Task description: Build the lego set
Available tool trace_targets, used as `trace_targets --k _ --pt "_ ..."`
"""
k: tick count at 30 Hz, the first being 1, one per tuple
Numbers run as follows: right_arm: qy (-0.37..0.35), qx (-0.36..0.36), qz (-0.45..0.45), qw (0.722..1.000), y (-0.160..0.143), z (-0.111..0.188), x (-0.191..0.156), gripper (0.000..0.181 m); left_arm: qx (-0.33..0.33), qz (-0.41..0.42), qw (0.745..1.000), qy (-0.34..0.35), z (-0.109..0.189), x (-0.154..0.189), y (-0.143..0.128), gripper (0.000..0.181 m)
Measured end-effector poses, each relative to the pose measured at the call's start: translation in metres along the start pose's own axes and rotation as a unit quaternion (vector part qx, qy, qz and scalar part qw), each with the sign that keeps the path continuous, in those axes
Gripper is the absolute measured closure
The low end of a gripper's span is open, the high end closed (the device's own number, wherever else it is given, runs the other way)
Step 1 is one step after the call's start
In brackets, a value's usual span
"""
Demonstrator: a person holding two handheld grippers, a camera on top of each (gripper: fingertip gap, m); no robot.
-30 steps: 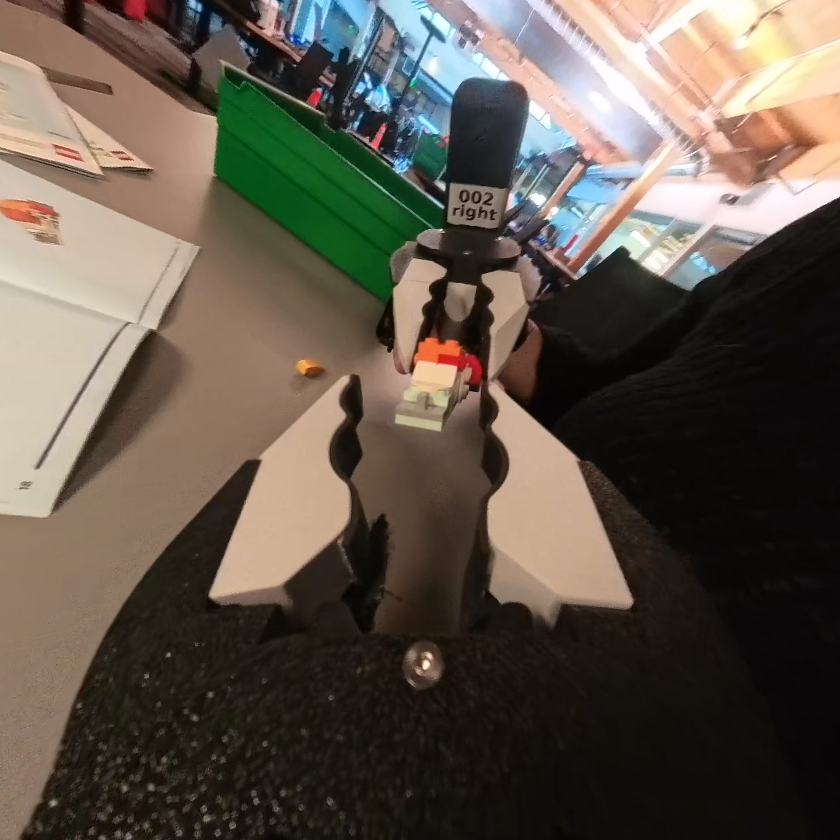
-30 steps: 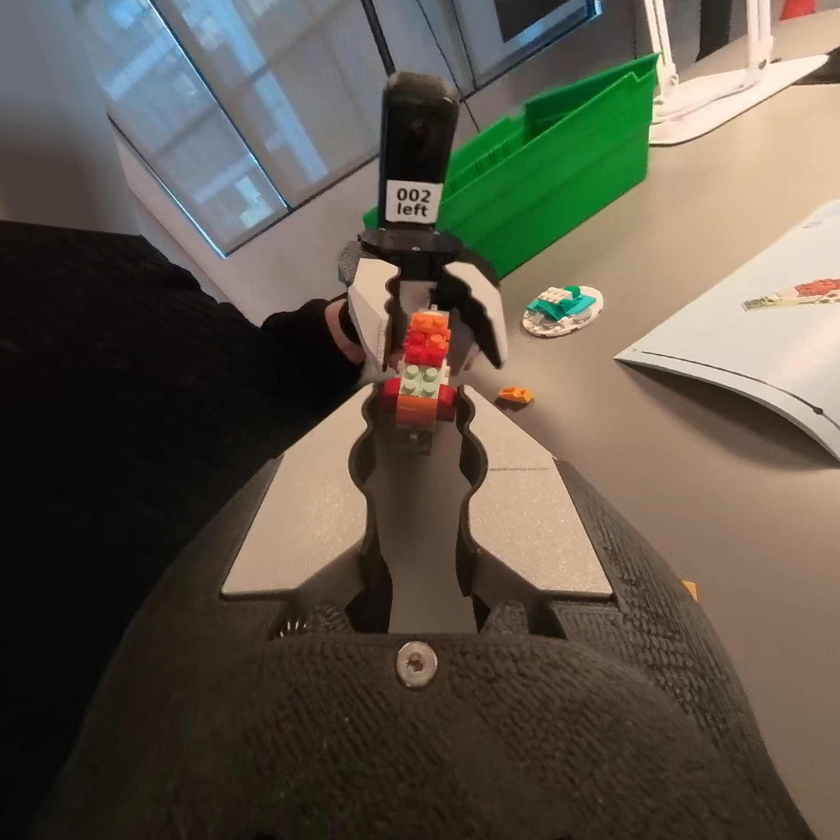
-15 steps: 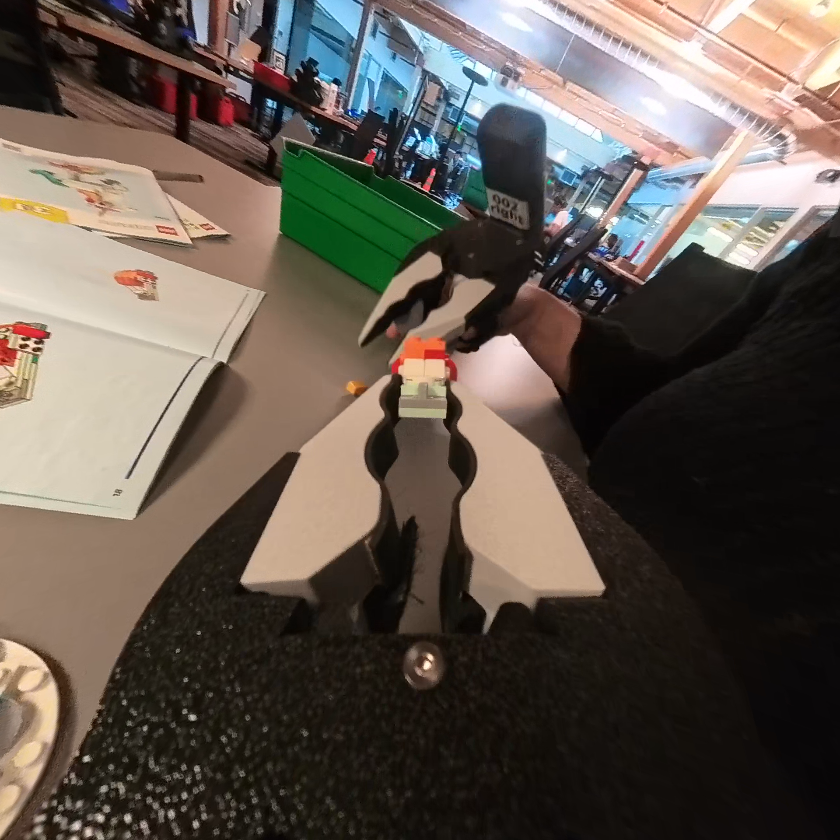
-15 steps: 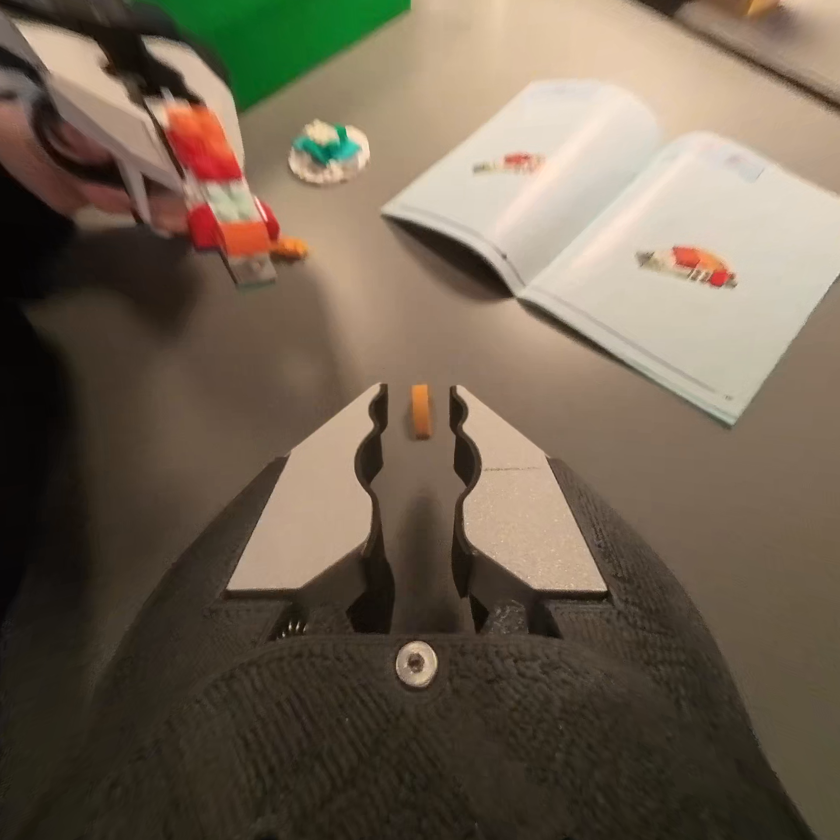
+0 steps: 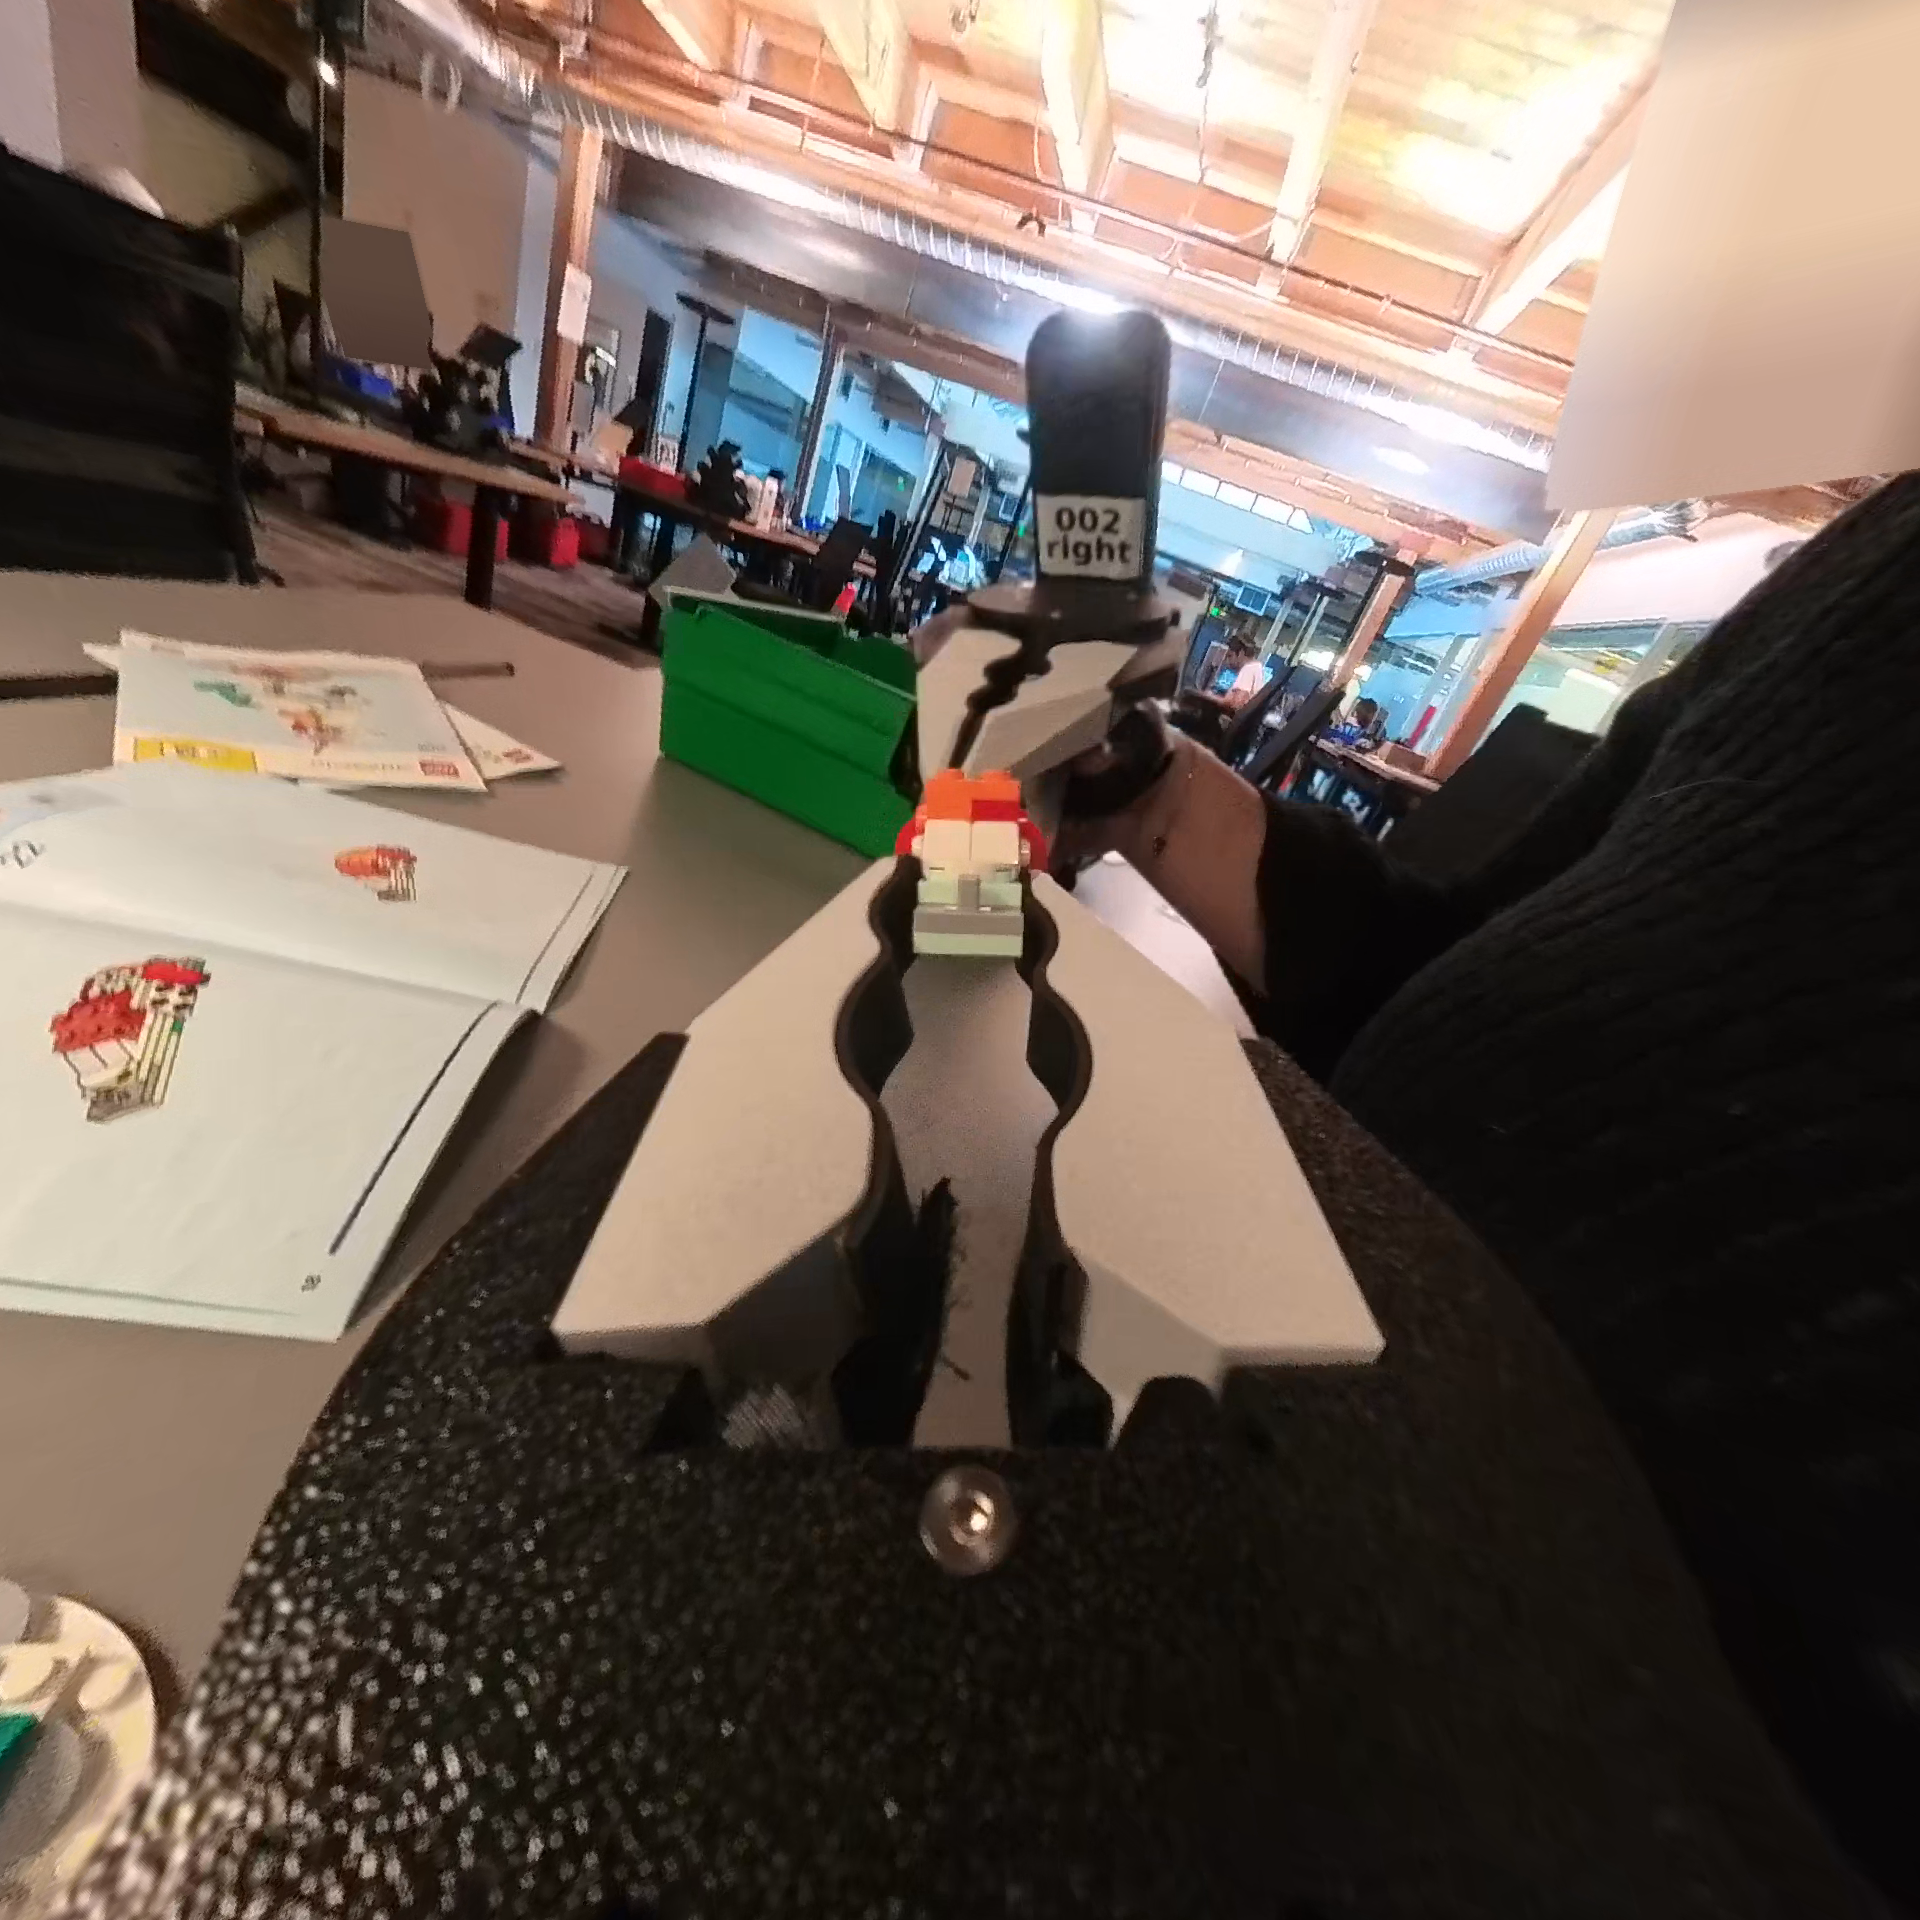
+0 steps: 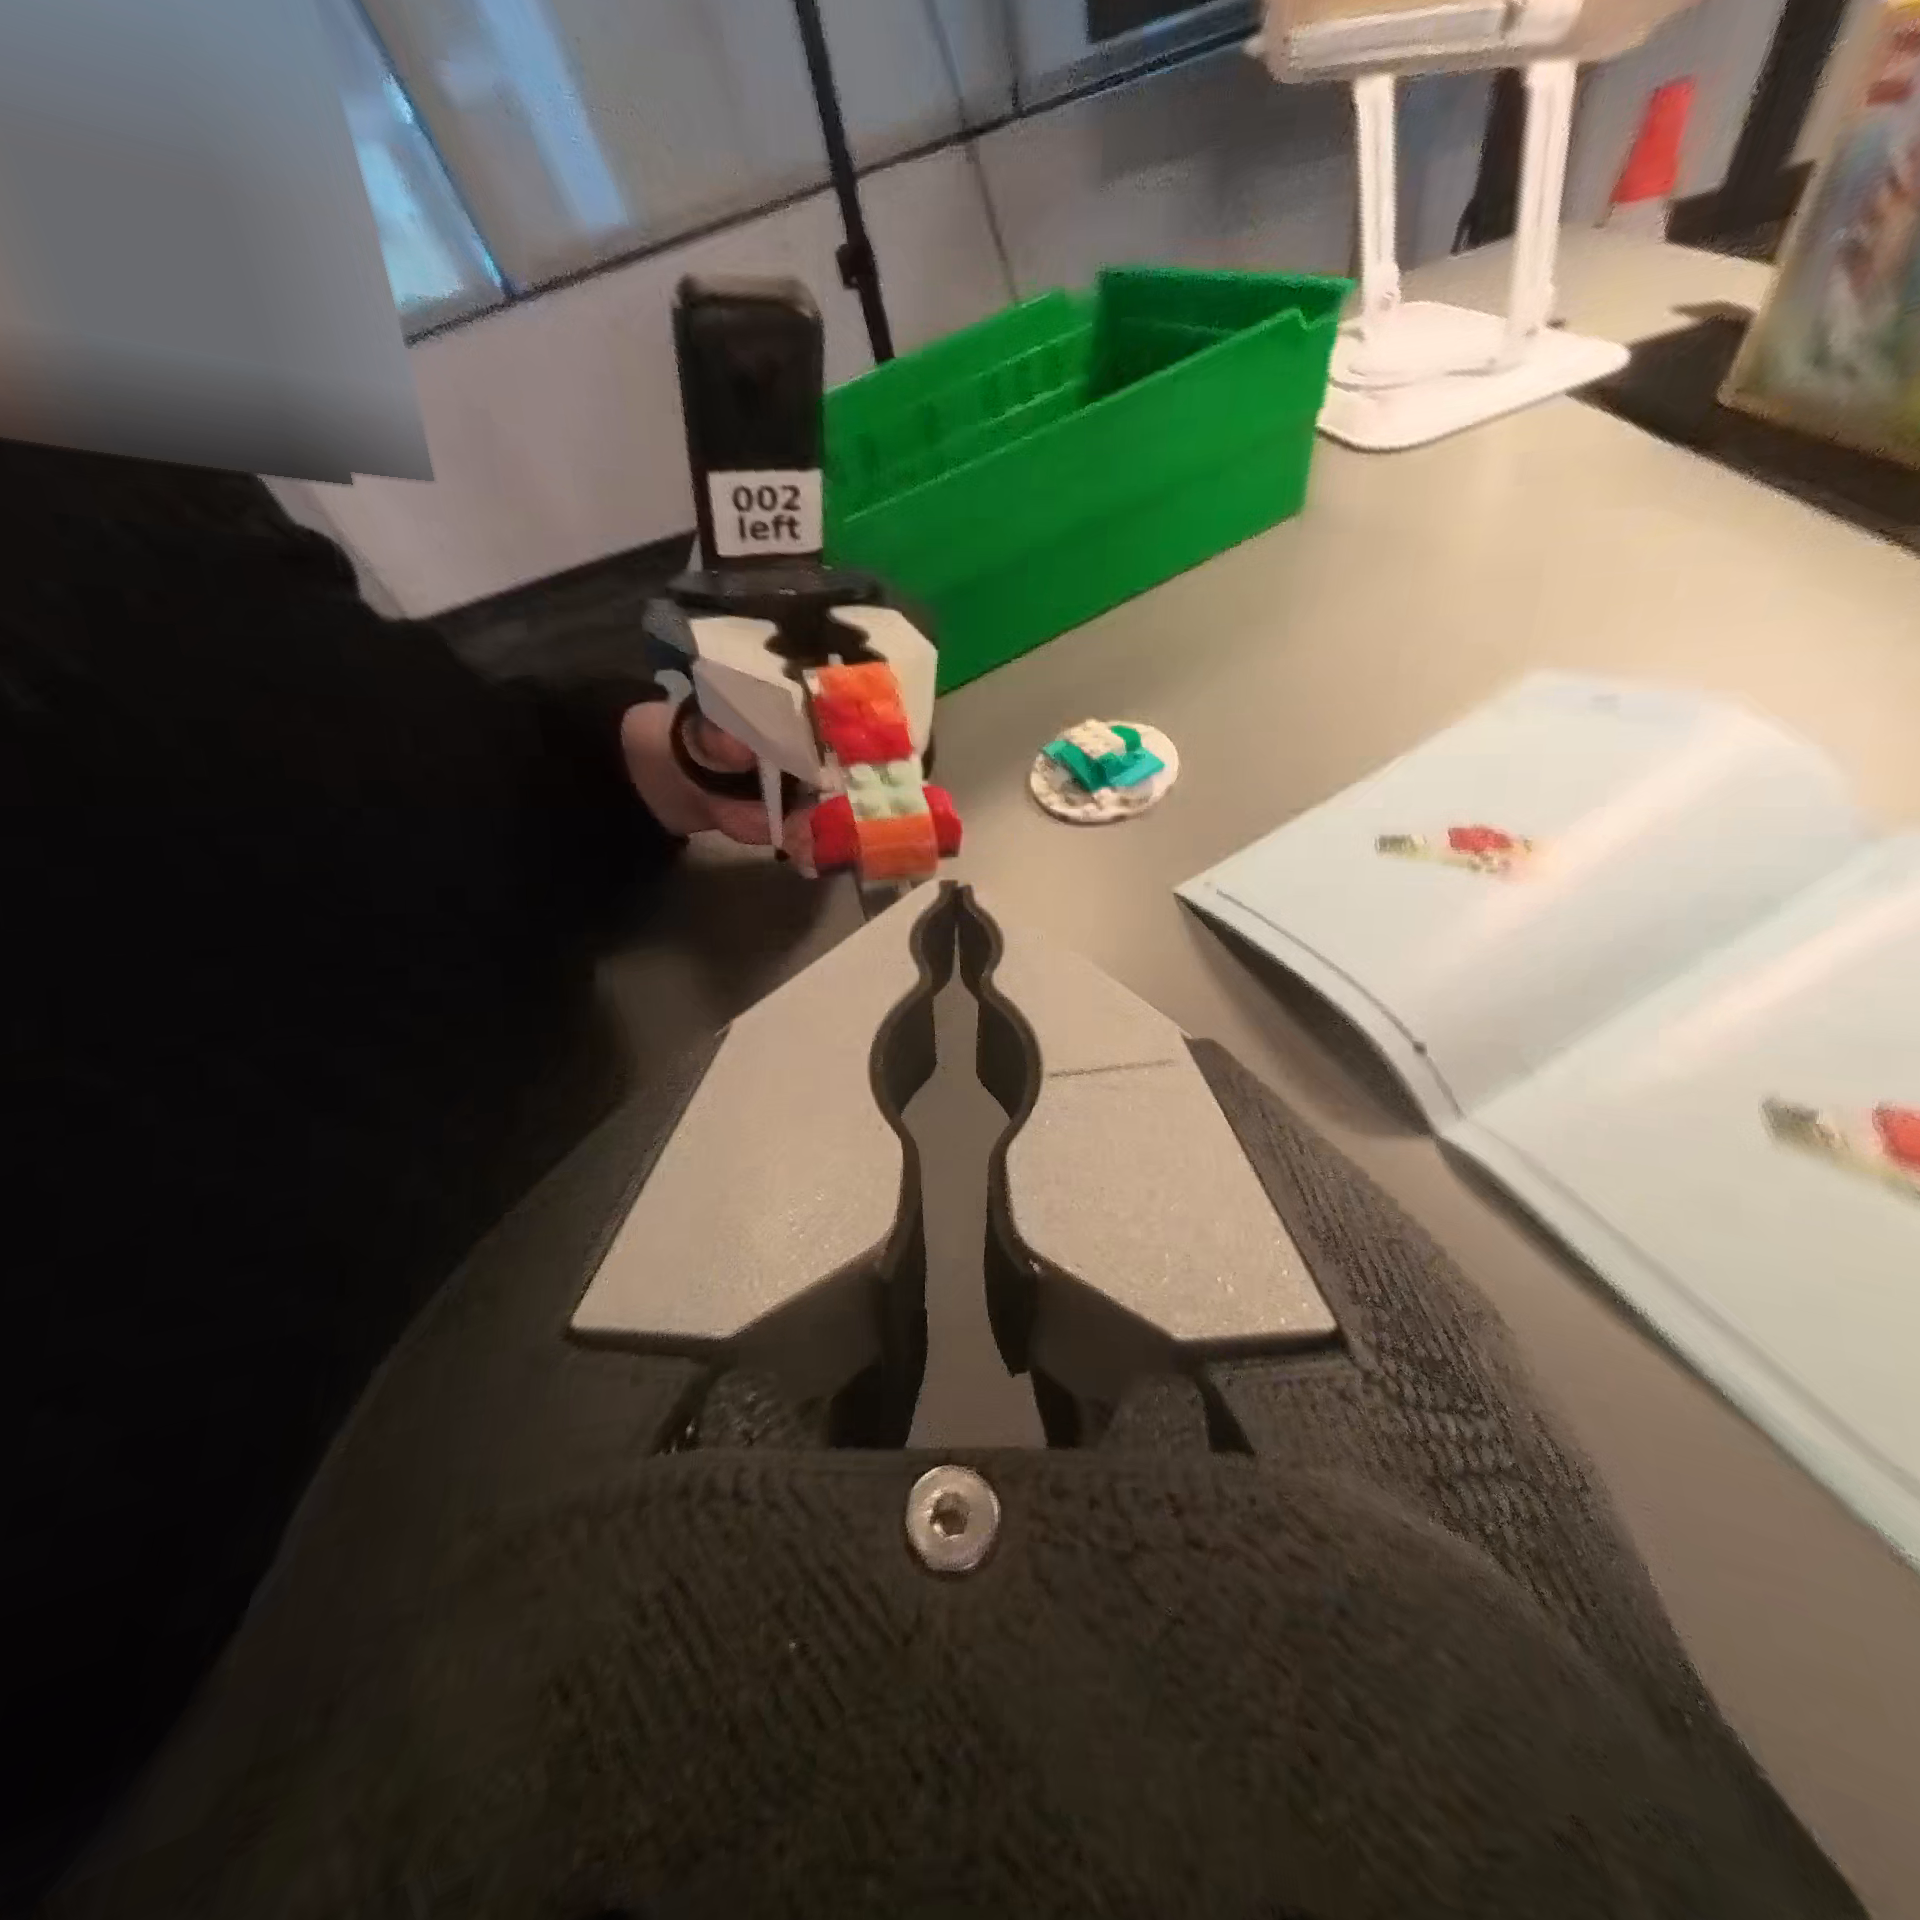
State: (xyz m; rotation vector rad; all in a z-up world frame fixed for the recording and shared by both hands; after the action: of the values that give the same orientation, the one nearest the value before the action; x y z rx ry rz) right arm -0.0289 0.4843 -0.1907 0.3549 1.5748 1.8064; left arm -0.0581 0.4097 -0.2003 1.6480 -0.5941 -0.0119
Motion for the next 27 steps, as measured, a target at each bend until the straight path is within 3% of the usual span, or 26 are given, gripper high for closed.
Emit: trace_targets --k 3,6,8,10,13,18,20,24,27 --pt "-0.07 -0.064 0.05 0.994 0.0 0.007 0.016 0.181 0.012 -0.011 1.0 -0.001 0.001 0.002 0.005 0.166" --pt "-0.15 -0.174 0.047 0.972 -0.042 0.02 0.043 0.169 0.009 -0.015 1.0 0.008 0.004 0.0 0.004 0.166" --pt "-0.157 -0.216 0.038 0.963 -0.075 0.02 0.047 0.166 0.011 -0.016 1.0 0.008 0.005 0.001 0.004 0.166" --pt "-0.168 -0.234 0.027 0.957 -0.097 0.019 0.05 0.161 0.013 -0.016 1.0 0.011 0.005 0.0 0.004 0.166" --pt "-0.17 -0.219 0.008 0.961 -0.107 0.016 0.049 0.159 0.013 -0.014 1.0 0.013 0.006 -0.001 0.005 0.166" --pt "-0.184 -0.214 0.011 0.959 -0.112 0.017 0.054 0.174 0.006 -0.016 1.0 0.012 0.006 -0.001 0.002 0.166" --pt "-0.169 -0.189 0.022 0.967 -0.098 0.012 0.05 0.175 0.005 -0.02 1.0 0.013 0.006 -0.001 0.002 0.166" --pt "-0.034 -0.018 -0.009 0.999 -0.012 -0.004 0.009 0.175 0.006 -0.014 1.0 0.004 0.004 0.001 0.001 0.166" --pt "0.046 0.001 -0.015 0.999 0.016 -0.01 -0.013 0.175 0.007 -0.016 1.0 -0.009 0.002 0.005 0.001 0.166"
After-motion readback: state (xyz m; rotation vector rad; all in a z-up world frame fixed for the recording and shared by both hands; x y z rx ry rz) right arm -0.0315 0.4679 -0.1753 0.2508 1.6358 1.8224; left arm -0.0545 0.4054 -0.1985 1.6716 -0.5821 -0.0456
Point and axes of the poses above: each gripper's, where its closed fingertips meet, z back along the fingers, y out of its top, x = y × z across the jaws, the point moved 2 cm from there along z, back along the fingers, and after that the axes turned 3 degrees about x, right-handed, at the moved point
